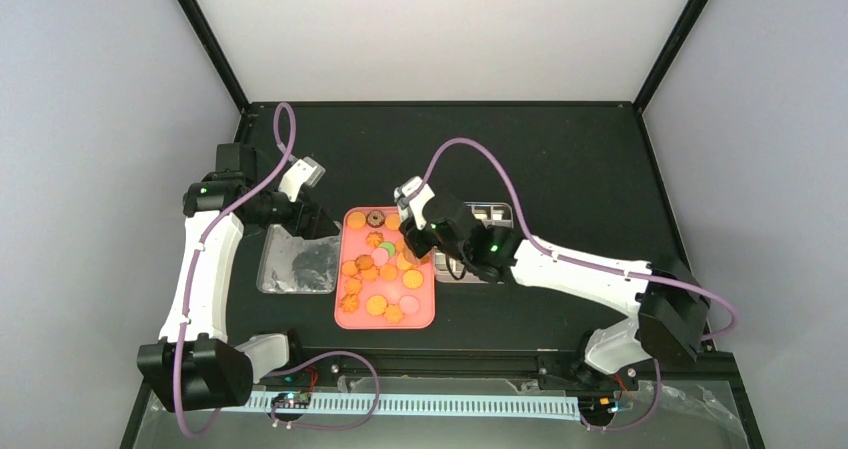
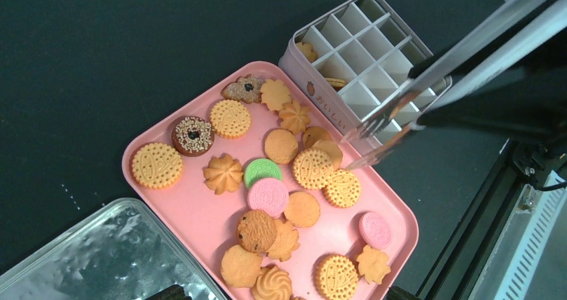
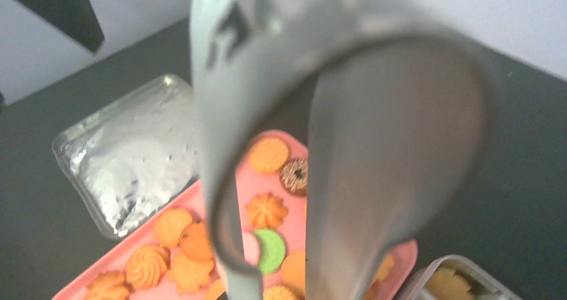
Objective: Pack the cookies
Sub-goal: Pick up the fake cookies from the plate.
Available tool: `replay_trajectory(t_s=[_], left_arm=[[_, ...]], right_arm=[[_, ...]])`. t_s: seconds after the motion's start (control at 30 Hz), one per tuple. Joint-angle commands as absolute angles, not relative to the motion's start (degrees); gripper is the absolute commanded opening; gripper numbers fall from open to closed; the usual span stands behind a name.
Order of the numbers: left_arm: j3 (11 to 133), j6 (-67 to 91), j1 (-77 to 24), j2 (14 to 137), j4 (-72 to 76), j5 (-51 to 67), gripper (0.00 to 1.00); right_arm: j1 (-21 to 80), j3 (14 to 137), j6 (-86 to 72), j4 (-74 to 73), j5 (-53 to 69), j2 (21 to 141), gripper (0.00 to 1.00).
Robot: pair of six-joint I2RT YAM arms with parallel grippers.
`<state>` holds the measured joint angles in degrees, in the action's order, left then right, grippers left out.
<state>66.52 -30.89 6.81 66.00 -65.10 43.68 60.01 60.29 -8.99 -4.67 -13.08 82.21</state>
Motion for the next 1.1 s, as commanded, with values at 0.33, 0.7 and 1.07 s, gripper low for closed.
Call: replay_trajectory(t_s=[0.33, 0.7, 1.07], left_arm=[[67.1, -31.5, 7.3, 65.9, -66.1, 44.1, 0.78], [67.5, -31.6, 7.3, 66.4, -66.0, 44.7, 0.78], [68.0, -31.6, 7.3, 66.9, -66.1, 45.6, 0.78]], right_arm=[[64.0, 56.6, -15.8, 0.2, -13.5, 86.4, 0.35], [64.6, 55.7, -15.7, -0.4, -17.6, 88.9, 0.40], [65.6, 54.2, -16.2, -1.0, -20.0, 89.3, 0.43]])
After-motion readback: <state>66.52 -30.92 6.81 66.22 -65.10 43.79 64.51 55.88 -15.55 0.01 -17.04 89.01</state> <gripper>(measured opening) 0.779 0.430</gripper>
